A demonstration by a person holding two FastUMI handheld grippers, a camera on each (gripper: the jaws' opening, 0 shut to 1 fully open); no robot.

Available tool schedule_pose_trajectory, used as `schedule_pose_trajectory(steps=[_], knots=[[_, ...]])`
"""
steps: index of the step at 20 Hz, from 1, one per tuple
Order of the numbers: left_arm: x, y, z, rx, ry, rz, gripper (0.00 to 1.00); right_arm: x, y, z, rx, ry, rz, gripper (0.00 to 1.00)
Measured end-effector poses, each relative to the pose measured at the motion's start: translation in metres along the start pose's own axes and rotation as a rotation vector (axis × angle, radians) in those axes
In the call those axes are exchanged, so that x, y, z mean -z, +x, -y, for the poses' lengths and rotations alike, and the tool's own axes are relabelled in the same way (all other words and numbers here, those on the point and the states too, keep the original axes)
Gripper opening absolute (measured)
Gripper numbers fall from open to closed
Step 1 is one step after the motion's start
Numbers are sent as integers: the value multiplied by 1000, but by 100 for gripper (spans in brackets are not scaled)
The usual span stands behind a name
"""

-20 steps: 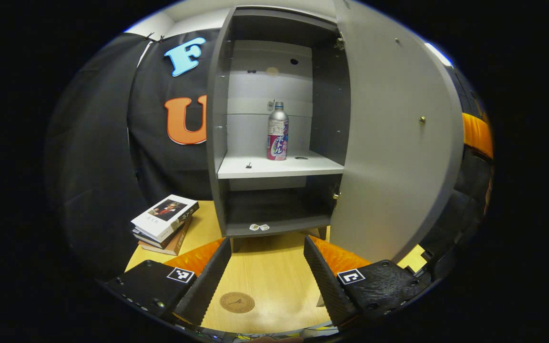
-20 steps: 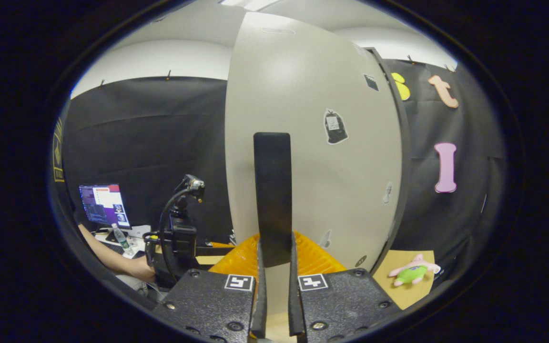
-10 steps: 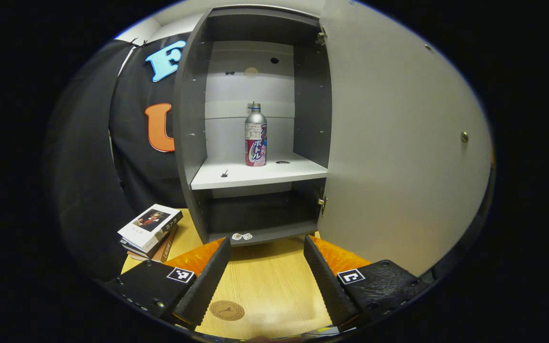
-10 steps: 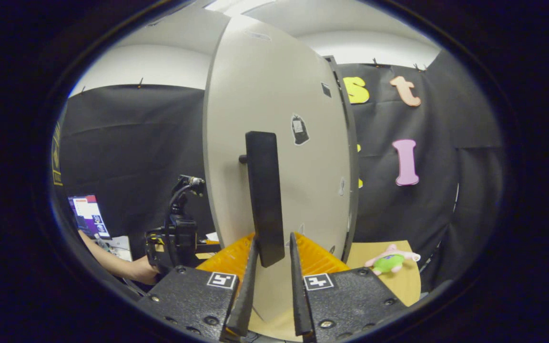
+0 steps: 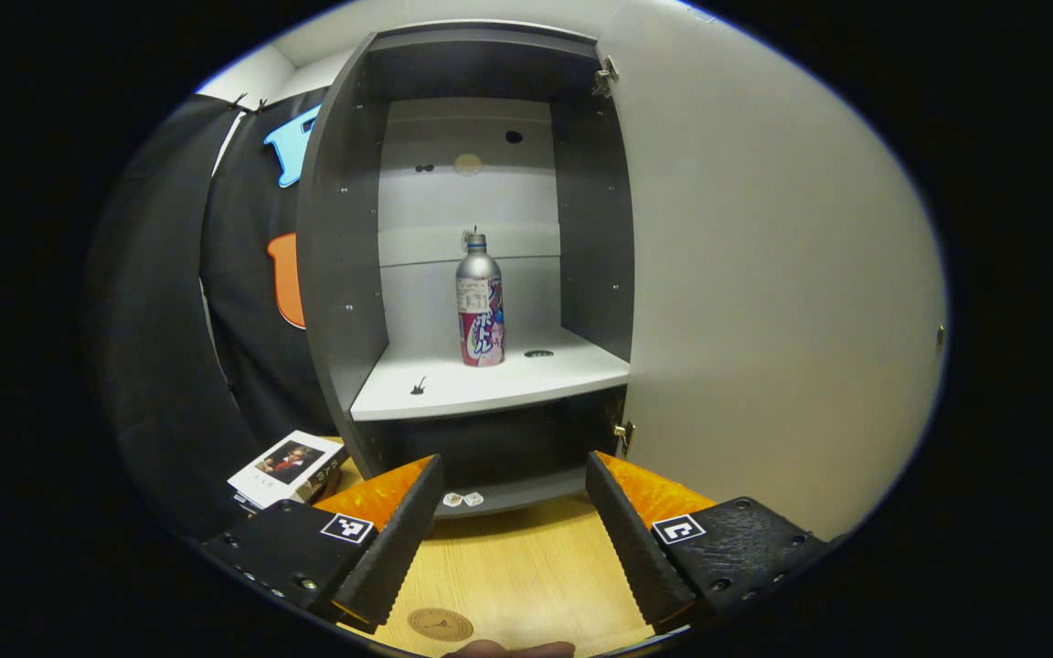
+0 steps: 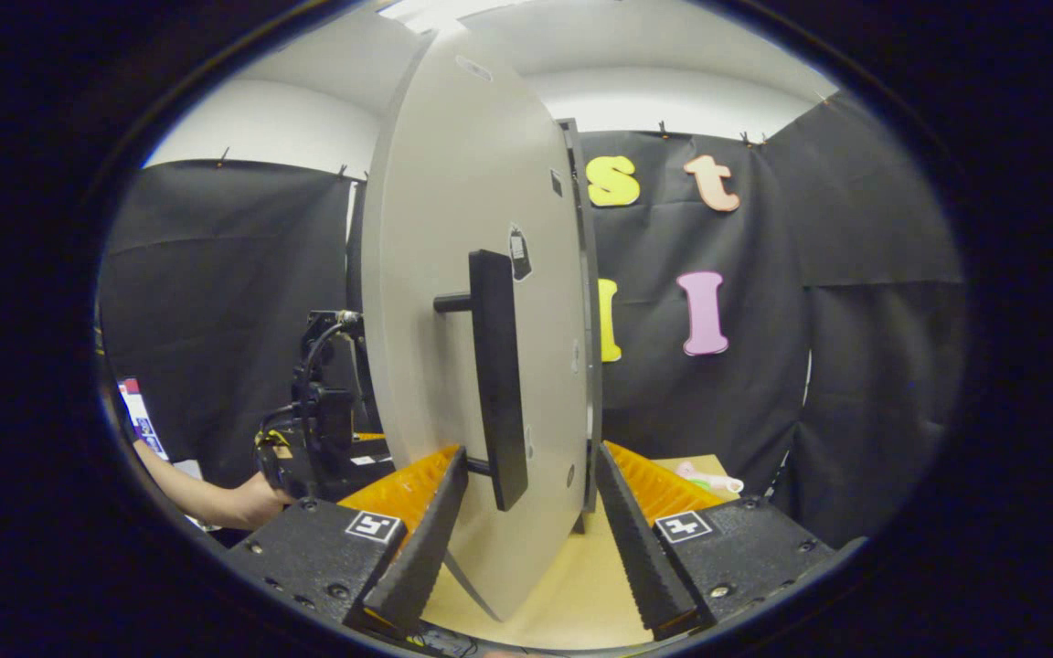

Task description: Open the cabinet door with the right hand, grasp the bottle in the cabinet with the left hand and place it on the coaster, then close the cabinet door with the right hand.

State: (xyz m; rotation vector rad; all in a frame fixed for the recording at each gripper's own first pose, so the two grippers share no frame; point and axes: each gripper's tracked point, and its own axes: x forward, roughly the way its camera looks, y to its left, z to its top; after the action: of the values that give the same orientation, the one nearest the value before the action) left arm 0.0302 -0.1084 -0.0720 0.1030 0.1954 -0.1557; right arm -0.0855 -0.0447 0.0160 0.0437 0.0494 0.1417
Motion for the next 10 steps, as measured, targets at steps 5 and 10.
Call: schedule_pose_trajectory(steps=[5,10], knots=[[-25,42,-16,-101,24,38,96,-2,0,3,36,-21,1,88],[-56,100,-40,-162,15,73,96,-2,-3,10,76,14,5,90]])
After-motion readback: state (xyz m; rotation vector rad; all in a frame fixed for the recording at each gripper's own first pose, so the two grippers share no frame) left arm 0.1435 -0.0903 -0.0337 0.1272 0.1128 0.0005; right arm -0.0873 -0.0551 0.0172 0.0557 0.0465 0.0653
